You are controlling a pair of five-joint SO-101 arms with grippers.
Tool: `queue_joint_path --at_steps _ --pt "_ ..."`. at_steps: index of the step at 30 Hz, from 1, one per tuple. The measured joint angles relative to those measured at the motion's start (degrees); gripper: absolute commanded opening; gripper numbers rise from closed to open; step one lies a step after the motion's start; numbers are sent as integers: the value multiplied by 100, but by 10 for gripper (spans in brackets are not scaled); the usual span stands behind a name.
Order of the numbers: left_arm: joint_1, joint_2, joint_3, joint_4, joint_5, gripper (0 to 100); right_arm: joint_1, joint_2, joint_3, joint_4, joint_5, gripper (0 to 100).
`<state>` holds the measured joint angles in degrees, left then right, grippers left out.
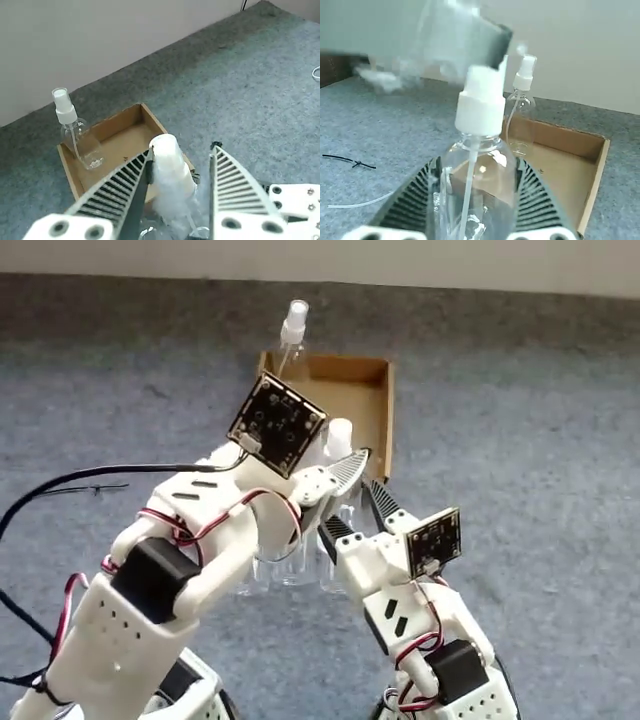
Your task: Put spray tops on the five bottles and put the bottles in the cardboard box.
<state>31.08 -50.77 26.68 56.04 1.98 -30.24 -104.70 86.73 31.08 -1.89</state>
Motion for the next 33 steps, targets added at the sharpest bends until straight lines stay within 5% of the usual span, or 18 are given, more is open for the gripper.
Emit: queue_joint_path --at_steps 15,33 --pt "-686 1503 -1064 0 -9 147 -18 0 0 0 0 4" --pt "-730 888 -519 114 -844 147 -18 0 53 9 0 4"
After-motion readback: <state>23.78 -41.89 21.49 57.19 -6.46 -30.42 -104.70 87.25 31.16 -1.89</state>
